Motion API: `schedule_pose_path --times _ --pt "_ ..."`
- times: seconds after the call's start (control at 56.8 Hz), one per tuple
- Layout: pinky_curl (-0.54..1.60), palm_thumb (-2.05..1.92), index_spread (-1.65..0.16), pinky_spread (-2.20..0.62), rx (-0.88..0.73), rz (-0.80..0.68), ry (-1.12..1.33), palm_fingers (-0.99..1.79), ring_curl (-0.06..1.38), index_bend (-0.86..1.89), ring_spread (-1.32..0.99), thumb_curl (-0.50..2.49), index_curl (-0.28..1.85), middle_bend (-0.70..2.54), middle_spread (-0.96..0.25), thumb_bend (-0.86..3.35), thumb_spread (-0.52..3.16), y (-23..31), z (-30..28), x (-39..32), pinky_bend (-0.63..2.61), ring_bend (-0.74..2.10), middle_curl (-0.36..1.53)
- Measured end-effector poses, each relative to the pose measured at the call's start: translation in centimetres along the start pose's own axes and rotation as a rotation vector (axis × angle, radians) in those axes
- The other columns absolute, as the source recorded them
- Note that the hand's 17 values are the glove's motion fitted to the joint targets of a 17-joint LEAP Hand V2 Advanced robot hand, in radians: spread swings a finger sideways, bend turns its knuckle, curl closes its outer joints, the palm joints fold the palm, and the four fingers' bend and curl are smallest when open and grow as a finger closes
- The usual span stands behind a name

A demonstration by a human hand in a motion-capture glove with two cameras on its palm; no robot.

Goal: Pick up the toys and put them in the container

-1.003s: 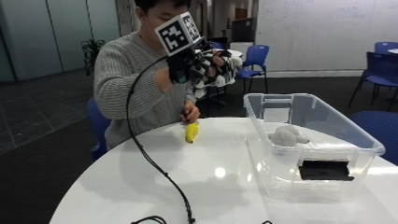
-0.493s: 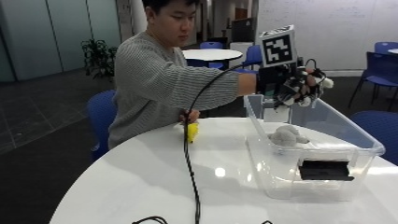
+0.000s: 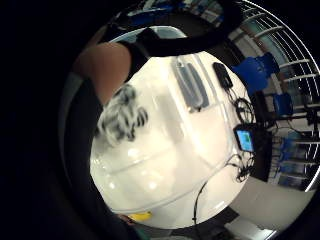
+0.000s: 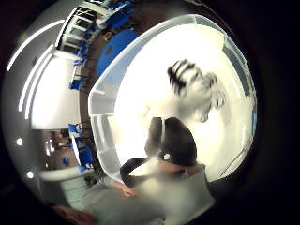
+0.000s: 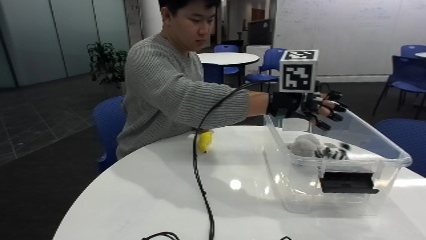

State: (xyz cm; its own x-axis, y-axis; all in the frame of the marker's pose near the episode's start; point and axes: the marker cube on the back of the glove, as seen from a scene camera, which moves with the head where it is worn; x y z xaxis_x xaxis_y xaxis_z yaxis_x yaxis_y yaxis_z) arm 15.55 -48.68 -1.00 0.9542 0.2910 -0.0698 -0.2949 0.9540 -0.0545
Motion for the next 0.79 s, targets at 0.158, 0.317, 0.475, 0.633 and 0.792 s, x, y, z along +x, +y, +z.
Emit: schedule_pose_path --times 0.158,0.317,0.475,0.633,0.792 --pt "0.33 0.1 -0.32 -0.04 0.07 -0.072 -0.096 -0.16 0.29 0.13 -0.18 0.61 0.15 0.22 -0.19 -0.01 1.34 6.7 -2.8 0.9 1.24 0.71 0.48" --pt "0.3 0.09 -0.34 -0.01 0.06 -0.255 -0.143 0.03 0.29 0.2 -0.18 0.54 0.2 0.21 -0.19 -0.01 1.41 19.8 -3.5 -0.1 1.16 0.74 0.46" --pt "0.28 0.1 -0.35 -0.01 0.03 -0.343 -0.019 0.14 0.29 0.21 -0.2 0.48 0.25 0.27 -0.19 0.0 1.44 32.7 1.7 -2.6 1.06 0.74 0.47" --pt "0.27 0.12 -0.35 0.0 -0.036 -0.256 -0.046 0.19 0.29 0.2 -0.22 0.45 0.29 0.31 -0.2 0.0 1.46 36.5 5.6 -2.7 1.0 0.74 0.48" --pt "0.26 0.16 -0.35 0.0 -0.085 -0.266 -0.025 0.24 0.29 0.17 -0.25 0.43 0.31 0.37 -0.23 0.01 1.47 37.2 8.8 -3.1 0.94 0.76 0.49"
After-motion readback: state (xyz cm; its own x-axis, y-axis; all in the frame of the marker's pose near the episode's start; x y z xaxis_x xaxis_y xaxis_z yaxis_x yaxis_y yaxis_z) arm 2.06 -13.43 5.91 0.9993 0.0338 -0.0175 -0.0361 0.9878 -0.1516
